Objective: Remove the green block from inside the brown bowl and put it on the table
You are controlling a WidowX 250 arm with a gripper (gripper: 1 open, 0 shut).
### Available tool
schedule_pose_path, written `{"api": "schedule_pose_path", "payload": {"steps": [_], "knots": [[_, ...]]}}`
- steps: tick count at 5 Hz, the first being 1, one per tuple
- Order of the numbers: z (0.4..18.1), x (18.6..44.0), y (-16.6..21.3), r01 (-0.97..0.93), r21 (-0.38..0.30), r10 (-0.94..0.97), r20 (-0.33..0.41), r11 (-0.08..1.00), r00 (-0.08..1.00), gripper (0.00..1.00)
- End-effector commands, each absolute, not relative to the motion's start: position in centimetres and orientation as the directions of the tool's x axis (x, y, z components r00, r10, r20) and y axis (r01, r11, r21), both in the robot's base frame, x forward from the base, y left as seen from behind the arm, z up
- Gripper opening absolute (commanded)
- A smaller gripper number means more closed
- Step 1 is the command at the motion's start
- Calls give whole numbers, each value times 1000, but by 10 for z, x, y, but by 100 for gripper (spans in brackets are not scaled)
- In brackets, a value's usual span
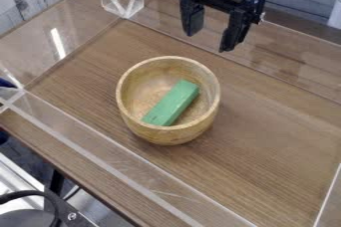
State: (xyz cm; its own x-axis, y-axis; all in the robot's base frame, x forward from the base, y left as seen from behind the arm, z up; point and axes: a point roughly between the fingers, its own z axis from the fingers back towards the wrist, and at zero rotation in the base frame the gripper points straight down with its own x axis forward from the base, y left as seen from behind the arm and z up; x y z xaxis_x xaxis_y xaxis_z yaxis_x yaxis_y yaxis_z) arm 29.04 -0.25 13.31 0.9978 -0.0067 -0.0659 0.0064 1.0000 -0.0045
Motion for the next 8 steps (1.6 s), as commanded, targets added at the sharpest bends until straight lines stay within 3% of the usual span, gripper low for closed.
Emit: {"api": "schedule_pose_path", "payload": {"steps": [1,3,4,5,8], "knots": [[123,278,1,27,15,-25,-88,1000,996,100],[86,266,8,38,115,-26,-101,993,995,100],[70,261,17,56,149,-49,-46,987,998,0],[58,259,27,60,172,-60,-7,983,998,100],[69,257,25,23,103,-23,3,994,1000,100]]}}
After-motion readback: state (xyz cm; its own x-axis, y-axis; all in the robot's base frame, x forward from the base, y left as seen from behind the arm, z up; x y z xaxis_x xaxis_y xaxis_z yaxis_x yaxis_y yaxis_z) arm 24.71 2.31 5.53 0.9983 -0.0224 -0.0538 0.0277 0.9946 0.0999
